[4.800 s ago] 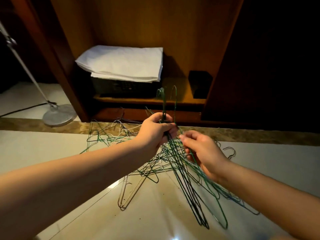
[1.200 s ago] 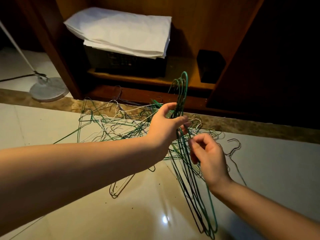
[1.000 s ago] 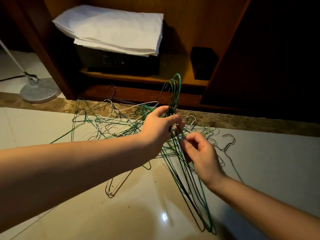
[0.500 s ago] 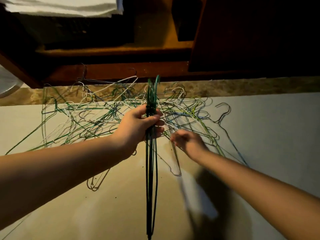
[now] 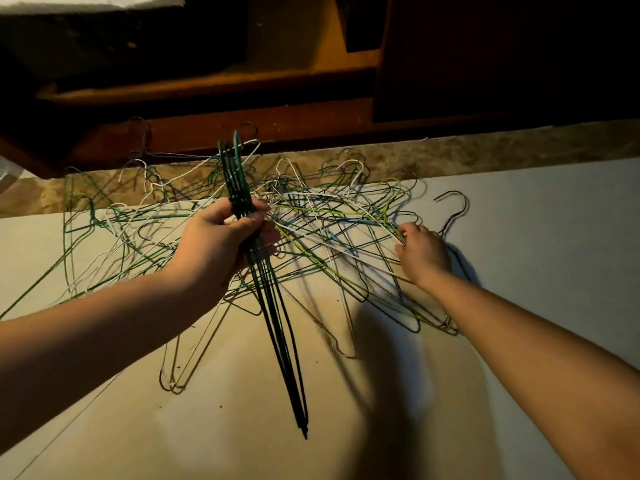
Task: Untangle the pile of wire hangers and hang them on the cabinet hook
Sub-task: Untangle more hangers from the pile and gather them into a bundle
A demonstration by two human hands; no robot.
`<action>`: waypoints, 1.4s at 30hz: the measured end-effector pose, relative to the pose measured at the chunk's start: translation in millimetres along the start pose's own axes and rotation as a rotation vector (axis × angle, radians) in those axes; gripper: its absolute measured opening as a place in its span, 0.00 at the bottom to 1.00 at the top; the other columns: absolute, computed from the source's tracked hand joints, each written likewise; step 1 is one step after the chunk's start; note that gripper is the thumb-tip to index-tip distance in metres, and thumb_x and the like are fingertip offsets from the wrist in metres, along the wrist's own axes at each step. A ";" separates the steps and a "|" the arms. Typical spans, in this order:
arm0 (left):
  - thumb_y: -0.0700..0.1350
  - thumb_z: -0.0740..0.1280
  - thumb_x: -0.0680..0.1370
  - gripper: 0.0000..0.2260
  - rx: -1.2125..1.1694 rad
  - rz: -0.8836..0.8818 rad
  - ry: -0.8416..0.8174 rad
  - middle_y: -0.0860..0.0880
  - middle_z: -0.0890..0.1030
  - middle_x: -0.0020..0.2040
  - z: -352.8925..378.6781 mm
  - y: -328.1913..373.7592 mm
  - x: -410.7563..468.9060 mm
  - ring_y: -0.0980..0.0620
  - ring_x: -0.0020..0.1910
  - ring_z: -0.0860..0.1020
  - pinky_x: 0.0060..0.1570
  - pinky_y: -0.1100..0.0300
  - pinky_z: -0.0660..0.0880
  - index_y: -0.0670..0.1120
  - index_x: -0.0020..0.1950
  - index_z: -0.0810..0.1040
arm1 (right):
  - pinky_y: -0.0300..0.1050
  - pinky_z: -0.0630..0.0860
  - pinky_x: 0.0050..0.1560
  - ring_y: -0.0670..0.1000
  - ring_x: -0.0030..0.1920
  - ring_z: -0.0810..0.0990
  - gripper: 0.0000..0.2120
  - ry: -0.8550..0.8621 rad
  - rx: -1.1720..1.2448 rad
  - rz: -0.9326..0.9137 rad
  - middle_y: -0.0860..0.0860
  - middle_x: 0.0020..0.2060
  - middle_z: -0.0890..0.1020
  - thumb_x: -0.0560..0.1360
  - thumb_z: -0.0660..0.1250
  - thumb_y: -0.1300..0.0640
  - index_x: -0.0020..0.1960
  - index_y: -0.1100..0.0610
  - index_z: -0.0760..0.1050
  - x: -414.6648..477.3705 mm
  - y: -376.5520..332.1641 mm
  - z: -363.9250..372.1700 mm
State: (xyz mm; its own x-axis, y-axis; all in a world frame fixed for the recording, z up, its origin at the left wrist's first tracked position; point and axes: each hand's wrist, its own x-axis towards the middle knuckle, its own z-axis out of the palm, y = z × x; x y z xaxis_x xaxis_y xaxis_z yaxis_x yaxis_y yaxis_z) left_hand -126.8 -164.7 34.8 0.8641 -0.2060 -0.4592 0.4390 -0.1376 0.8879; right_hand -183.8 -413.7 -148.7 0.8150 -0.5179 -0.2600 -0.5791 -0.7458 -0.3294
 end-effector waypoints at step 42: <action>0.30 0.65 0.74 0.13 -0.395 0.053 -0.203 0.45 0.79 0.41 -40.0 45.7 -65.9 0.52 0.37 0.77 0.35 0.64 0.76 0.44 0.54 0.76 | 0.39 0.68 0.35 0.44 0.34 0.71 0.09 -0.051 1.185 -0.205 0.43 0.28 0.74 0.76 0.63 0.62 0.39 0.52 0.76 -199.4 -193.8 -119.3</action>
State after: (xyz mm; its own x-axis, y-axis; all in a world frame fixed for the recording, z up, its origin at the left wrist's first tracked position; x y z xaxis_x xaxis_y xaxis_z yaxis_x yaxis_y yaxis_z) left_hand -153.8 -118.6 106.8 0.8392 -0.3944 -0.3744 0.4902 0.2505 0.8348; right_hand -231.3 -215.9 75.3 0.9079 -0.3978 -0.1320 -0.1222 0.0500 -0.9912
